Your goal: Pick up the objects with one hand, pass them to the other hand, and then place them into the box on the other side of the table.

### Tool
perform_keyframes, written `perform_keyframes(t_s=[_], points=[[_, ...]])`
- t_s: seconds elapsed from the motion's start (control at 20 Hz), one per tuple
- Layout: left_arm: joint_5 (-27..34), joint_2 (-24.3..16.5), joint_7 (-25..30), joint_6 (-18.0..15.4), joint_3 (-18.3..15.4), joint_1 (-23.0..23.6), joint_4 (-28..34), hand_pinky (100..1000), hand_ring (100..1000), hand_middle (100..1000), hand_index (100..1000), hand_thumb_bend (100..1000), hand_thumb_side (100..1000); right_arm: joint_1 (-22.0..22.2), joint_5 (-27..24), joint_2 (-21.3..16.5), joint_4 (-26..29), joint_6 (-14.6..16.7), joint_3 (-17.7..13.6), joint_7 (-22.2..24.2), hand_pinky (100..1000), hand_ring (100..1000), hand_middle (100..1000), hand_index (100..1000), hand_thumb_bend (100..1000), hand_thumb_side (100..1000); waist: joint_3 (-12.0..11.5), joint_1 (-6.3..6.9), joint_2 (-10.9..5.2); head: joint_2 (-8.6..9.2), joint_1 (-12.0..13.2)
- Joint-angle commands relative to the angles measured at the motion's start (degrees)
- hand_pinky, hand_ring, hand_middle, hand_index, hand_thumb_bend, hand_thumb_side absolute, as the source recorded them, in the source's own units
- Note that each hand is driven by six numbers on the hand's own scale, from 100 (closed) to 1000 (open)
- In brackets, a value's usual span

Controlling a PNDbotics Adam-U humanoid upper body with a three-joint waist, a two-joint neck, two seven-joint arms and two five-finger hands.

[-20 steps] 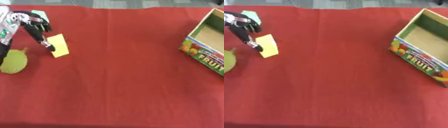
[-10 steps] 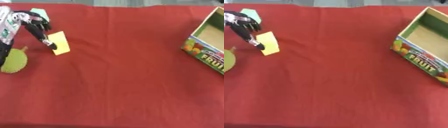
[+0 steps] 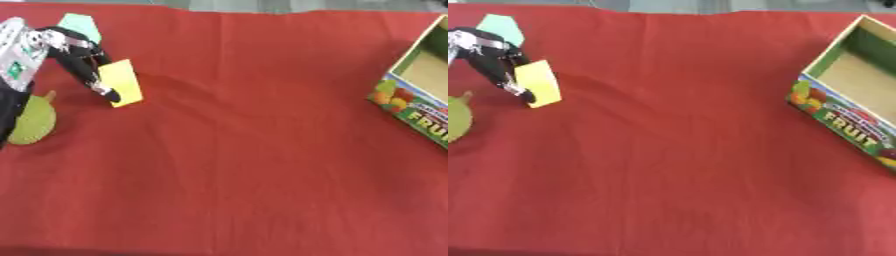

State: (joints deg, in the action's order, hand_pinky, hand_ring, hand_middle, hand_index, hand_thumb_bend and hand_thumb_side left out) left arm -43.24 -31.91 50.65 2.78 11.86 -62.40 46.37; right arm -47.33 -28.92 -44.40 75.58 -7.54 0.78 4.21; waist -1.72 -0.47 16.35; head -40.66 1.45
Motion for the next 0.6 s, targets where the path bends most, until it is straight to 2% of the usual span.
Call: perform_keyframes(t_s=[0.05,0.4,0.55,0.6], points=[[1.18,-0.63,0.4,-0.53,0.23,-0.78,1.26,855,834,774,879,724,407,-0.55,0.5,-1.27,1.03,-0.22,-0.51,0.03,810,869,853,931,151,527,0.19,-0.05,-0.96,0.85,0.23],[-0.39,-0.17,-1.41,-0.93,0.08,-0.54,0.61,837,817,752,842,627,434,-0.21,0.38,-1.05,1.28,-0.35,-0.4,0.34,810,868,851,929,145,532,0.47,0.0,-0.79,1.54,0.21],[-0.76,0.04,-2.99,-0.19,0.01,-0.52,0.55,806,772,686,765,495,435,-0.02,0.39,-1.06,1.43,-0.32,-0.43,0.27,811,868,851,928,141,535,0.49,-0.06,-0.79,1.61,0.23],[-0.8,0.12,-3.4,0.02,0.03,-0.52,0.56,784,744,647,728,416,417,0.03,0.35,-1.04,1.45,-0.33,-0.45,0.27,811,868,851,928,141,536,0.5,-0.07,-0.81,1.64,0.28]])
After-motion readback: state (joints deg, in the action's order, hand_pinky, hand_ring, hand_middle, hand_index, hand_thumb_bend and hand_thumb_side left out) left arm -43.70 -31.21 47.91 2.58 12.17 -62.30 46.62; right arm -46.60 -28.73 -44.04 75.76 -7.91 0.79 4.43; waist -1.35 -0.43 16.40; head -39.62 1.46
